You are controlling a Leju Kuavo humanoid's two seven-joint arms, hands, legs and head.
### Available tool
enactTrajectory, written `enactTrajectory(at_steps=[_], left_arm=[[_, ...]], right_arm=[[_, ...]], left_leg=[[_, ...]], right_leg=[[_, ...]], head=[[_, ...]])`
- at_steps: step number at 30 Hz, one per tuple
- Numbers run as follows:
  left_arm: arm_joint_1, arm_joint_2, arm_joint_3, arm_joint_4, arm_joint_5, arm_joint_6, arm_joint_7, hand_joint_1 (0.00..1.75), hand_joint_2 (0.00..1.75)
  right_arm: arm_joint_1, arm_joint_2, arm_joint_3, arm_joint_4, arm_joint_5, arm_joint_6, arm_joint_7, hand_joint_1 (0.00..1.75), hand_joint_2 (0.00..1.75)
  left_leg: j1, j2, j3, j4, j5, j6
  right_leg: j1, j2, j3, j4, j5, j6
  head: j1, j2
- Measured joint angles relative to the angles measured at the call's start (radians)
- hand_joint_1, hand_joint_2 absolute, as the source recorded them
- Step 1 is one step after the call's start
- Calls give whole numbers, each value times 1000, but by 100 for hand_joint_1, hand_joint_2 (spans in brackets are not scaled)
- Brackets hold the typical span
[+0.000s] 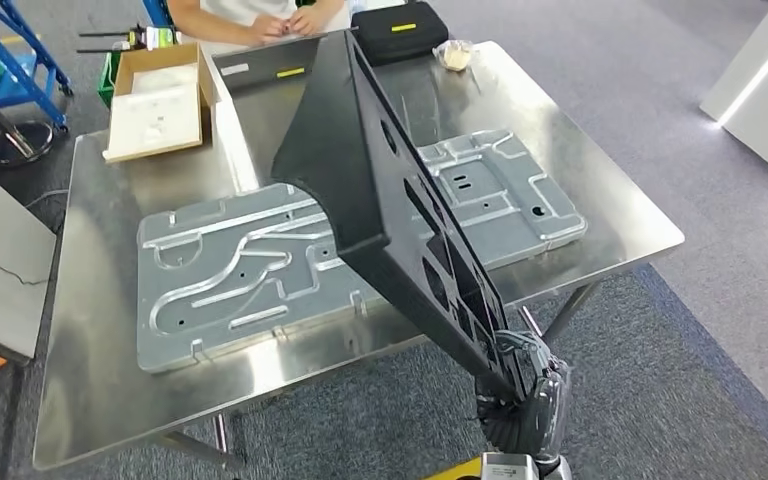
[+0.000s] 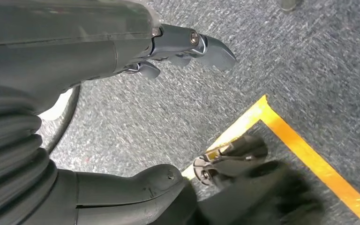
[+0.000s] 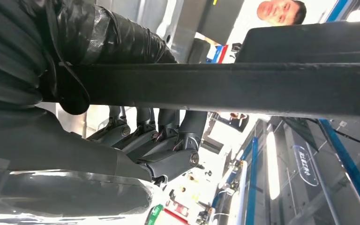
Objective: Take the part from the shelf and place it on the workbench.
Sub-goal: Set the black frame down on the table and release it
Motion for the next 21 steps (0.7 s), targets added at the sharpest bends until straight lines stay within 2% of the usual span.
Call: enactTrajectory(at_steps=[1,2,3,5,6,7,9,11,12,13,15,16,17,18,20,21], left_arm=[[3,0,0,0,0,0,0,0,175],[5,0,0,0,0,0,0,0,175],[7,0,0,0,-1,0,0,0,175],[9,1,0,0,-2,0,0,0,175],[10,2,0,0,-3,1,0,0,175],[10,3,0,0,-3,2,1,0,175],[9,5,0,0,0,8,8,0,175],[4,6,0,0,3,16,17,0,175],[1,6,0,0,5,19,21,0,175],[-1,6,0,0,5,20,24,0,175],[-4,6,0,0,6,21,27,0,175],[-4,6,0,0,7,22,27,0,175],[-4,6,0,0,7,23,27,0,175],[-3,6,0,0,7,25,27,0,175],[-1,5,0,0,6,29,26,0,175],[-1,5,0,0,6,31,25,0,175]], right_arm=[[0,0,0,0,0,0,0,175,175],[1,0,0,0,0,0,0,175,175],[1,0,0,0,0,0,0,175,175],[1,2,-1,0,0,0,0,175,175],[1,3,-1,1,0,0,0,175,175],[0,4,-1,1,0,0,0,175,175],[0,5,-1,1,0,0,0,175,175],[-1,6,-1,-2,0,0,0,175,175],[-4,6,-1,-3,0,0,-1,175,175],[-5,7,-1,-4,0,0,-1,175,175],[-6,7,-1,-3,0,0,0,175,175],[-5,7,-1,-1,-1,0,0,175,175],[-4,7,-1,0,-1,1,0,175,175],[-3,7,-1,2,-2,1,1,175,175],[-3,7,-1,2,-2,0,0,175,175],[-3,7,-1,3,-2,0,0,175,175]], left_leg=[[1,0,-38,49,-4,-1],[1,0,-62,65,13,0],[0,0,-65,38,52,5],[-6,-2,-28,-91,149,23],[-11,-2,-6,-147,179,34],[-16,-2,11,-182,191,43],[-25,-2,27,-200,184,53],[-20,-1,57,-234,178,59],[-14,0,75,-254,177,62],[-9,1,90,-271,173,65],[-7,2,106,-279,164,66],[-6,2,111,-278,157,65],[-5,1,118,-275,149,62],[-2,1,126,-271,140,58],[3,-2,140,-257,118,46],[3,-3,141,-247,107,37]], right_leg=[[1,1,9,0,-9,0],[2,3,20,0,-18,0],[4,4,33,-1,-29,1],[5,6,63,-4,-50,4],[5,7,75,-6,-57,8],[4,8,83,-8,-63,14],[-2,10,98,-22,-69,27],[-2,7,119,-35,-80,36],[0,5,117,-17,-91,39],[1,3,96,25,-110,42],[-4,3,8,161,-152,50],[-6,2,-37,217,-158,55],[-10,2,-69,241,-143,60],[-13,1,-81,227,-107,64],[-20,-2,-60,118,-11,73],[-20,-2,-45,66,16,73]], head=[[0,0],[0,0],[0,0],[0,0],[0,0],[0,0],[-1,0],[-1,0],[-1,0],[-1,0],[0,0],[0,0],[0,0],[0,0],[0,0],[0,0]])
